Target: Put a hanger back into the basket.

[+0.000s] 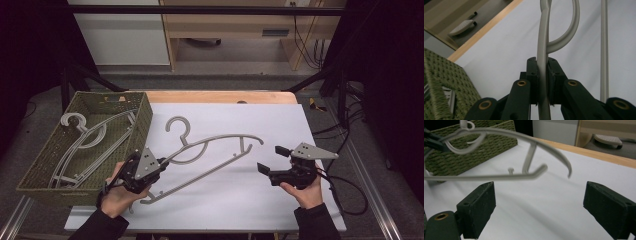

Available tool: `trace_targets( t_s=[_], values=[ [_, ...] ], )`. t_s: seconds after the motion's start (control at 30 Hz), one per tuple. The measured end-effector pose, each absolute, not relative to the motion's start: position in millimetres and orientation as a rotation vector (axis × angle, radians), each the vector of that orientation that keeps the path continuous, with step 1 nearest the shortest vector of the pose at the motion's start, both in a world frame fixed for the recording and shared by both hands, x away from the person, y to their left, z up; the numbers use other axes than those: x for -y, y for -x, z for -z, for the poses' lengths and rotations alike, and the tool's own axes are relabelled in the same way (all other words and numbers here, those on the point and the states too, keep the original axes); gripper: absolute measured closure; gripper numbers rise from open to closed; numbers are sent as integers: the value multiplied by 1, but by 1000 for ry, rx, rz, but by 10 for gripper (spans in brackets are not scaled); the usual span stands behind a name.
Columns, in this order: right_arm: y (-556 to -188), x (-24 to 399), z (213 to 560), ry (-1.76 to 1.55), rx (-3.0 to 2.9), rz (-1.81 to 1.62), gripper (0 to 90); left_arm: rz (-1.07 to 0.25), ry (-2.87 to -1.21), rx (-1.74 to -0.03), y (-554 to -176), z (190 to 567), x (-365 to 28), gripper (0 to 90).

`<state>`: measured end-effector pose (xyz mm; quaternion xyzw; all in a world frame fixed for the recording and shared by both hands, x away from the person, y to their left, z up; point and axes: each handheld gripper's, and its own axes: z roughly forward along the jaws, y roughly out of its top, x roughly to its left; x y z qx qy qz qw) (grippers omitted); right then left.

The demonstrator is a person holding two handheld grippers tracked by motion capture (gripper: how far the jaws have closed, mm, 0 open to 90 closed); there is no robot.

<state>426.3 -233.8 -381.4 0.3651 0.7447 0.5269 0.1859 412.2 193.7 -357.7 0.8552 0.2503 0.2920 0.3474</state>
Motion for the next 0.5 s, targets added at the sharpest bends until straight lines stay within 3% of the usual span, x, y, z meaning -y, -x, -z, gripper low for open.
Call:
trace_targets(
  t_s=[0.5],
  values=[
    [-427, 245, 392, -1124, -2028, -1439, 55, -846, -2069, -734, -415, 295, -239, 813]
  ],
)
